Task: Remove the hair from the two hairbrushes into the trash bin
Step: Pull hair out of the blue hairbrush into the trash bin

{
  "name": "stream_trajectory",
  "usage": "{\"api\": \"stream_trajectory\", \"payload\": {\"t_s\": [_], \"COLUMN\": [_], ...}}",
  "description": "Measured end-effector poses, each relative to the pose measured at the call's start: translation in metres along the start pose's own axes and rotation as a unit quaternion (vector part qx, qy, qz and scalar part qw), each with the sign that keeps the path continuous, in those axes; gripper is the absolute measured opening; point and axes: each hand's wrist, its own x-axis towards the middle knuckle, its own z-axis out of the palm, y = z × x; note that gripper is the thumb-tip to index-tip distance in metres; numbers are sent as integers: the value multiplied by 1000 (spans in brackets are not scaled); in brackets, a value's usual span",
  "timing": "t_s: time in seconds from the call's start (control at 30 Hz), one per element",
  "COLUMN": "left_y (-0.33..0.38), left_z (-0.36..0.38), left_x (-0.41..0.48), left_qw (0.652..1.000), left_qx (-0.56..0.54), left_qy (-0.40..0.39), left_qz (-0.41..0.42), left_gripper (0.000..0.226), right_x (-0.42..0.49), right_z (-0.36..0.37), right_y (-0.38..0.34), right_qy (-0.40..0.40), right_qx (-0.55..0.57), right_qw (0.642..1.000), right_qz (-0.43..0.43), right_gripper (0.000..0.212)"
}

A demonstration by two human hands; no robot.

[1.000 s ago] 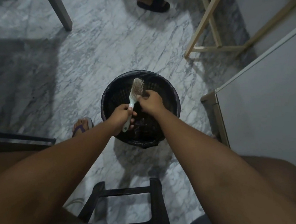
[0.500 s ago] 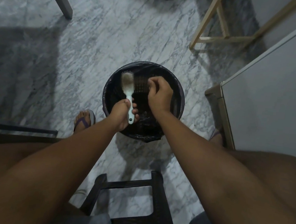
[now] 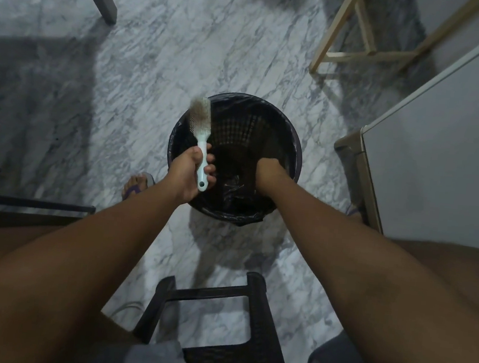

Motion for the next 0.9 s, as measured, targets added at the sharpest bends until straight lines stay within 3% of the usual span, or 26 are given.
{"api": "stream_trajectory", "payload": {"t_s": [0.07,0.13,0.2,0.27,0.37,0.43,0.53,0.67,0.8,0.9], "left_y": [0,-3,-6,-9,-9,-9,-9,-10,-12,-15], "left_z": [1,4,7,10,12,12,9,8,18,24], "left_x": [-1,-2,-4,-4,-3,-2,0,2,-1,-1], "left_qw": [1000,998,996,995,995,995,997,998,996,995], "left_qx": [28,58,82,95,101,97,81,62,83,94], "left_qy": [-5,-12,-21,-34,-25,-9,13,16,-7,1], "left_qz": [2,3,3,-1,1,2,5,0,13,17], "left_gripper": [28,29,28,26,26,27,26,27,30,31], "right_x": [2,5,11,15,15,14,17,22,18,19], "right_z": [-6,-13,-15,-13,-15,-16,-17,-14,-5,-3], "right_y": [-10,-21,-32,-40,-42,-41,-36,-20,-10,-15], "right_qy": [28,77,100,100,137,178,274,351,346,353], "right_qx": [136,302,390,417,414,419,436,458,493,549], "right_qw": [989,948,913,900,894,885,854,816,786,735], "right_qz": [-40,-61,-69,-77,-98,-98,-76,35,137,185], "right_gripper": [45,58,67,66,23,11,10,14,16,13]}}
